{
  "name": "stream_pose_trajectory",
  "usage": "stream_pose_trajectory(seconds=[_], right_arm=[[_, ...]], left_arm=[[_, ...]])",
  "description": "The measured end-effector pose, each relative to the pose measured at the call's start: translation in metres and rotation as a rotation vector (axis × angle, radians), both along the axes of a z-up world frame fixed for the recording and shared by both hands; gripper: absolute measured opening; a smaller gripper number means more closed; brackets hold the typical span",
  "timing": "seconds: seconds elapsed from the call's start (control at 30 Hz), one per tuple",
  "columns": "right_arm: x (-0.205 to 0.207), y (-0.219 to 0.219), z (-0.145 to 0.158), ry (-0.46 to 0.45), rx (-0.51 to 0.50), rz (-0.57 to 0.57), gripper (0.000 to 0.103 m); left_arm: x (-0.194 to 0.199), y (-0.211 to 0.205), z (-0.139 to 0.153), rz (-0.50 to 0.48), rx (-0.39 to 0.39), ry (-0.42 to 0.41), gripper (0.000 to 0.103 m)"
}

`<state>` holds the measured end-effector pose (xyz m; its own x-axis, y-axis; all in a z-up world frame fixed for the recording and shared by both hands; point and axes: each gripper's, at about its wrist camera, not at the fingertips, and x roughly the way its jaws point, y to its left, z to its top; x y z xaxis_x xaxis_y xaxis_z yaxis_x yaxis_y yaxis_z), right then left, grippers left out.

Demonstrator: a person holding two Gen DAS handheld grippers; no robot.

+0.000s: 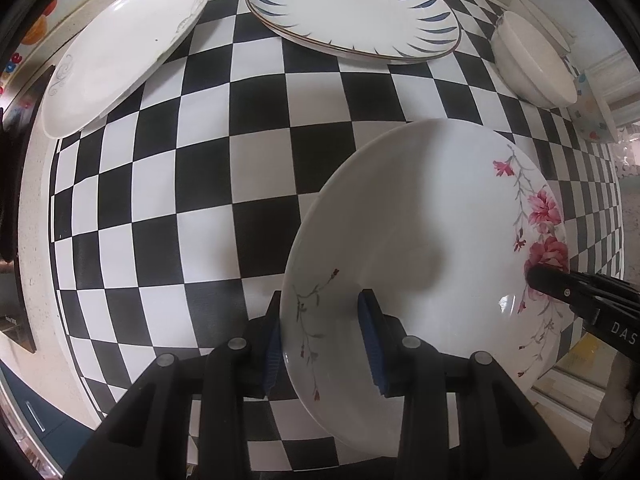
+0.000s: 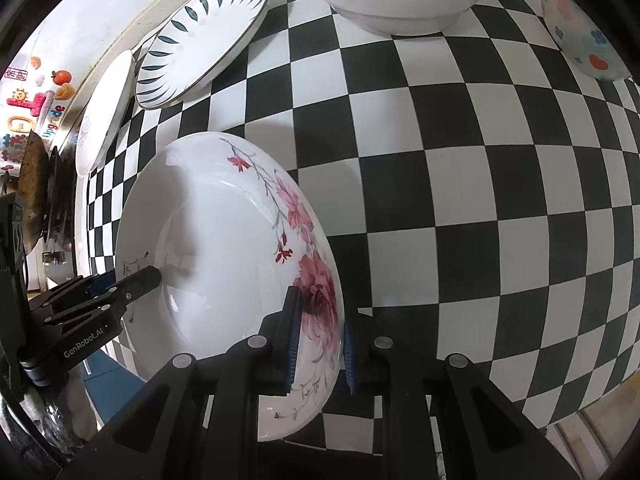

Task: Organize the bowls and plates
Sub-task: 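Grasp the pink-flower plate rim with the left tool while the right tool grasps its rim, then lift and carry the pink-flower plate with both tools over the plain white plate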

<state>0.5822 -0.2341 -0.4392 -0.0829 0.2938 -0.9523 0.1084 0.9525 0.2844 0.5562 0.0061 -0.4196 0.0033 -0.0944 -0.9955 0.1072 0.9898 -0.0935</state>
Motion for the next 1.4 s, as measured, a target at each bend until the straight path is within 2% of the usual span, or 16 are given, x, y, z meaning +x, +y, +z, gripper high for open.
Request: stream_pose_trajectory(seconds=[0.27, 0.7, 0.8, 0.97, 1.07, 1.13, 1.2, 1.33, 1.4], right_arm=[[0.003, -0.011, -0.002, 0.009, -0.002, 0.026, 0.02], [0.004, -0.02, -0.011, 0.041, 0.049, 0.036, 0.021], [0.005, -0.023, -0.013, 0.053, 0.079, 0.027, 0.021], [0.007, -0.039, -0.012, 0.076, 0.143, -0.001, 0.021], [0.009, -0.049, -0.001, 0.062, 0.151, -0.006, 0.03], [0.012, -0.053, 0.012, 0.044, 0.166, -0.015, 0.046], [0.018, -0.054, 0.026, 0.015, 0.194, -0.031, 0.054], [0.039, -0.046, 0.059, -0.095, 0.248, -0.068, 0.085], [0.055, -0.033, 0.077, -0.171, 0.268, -0.056, 0.086]], left_arm=[[0.0, -0.005, -0.011, 0.022, 0.011, 0.01, 0.033], [-0.001, -0.023, -0.006, 0.029, 0.047, 0.017, 0.034], [-0.001, -0.022, -0.005, 0.04, 0.045, 0.028, 0.034], [0.002, -0.011, 0.009, 0.071, 0.096, 0.007, 0.034], [0.002, 0.001, 0.027, 0.093, 0.117, -0.027, 0.034], [0.002, 0.009, 0.044, 0.117, 0.124, -0.059, 0.034], [0.003, 0.016, 0.059, 0.142, 0.133, -0.094, 0.034], [0.011, 0.035, 0.091, 0.193, 0.144, -0.18, 0.034], [0.021, 0.046, 0.106, 0.224, 0.144, -0.223, 0.034]])
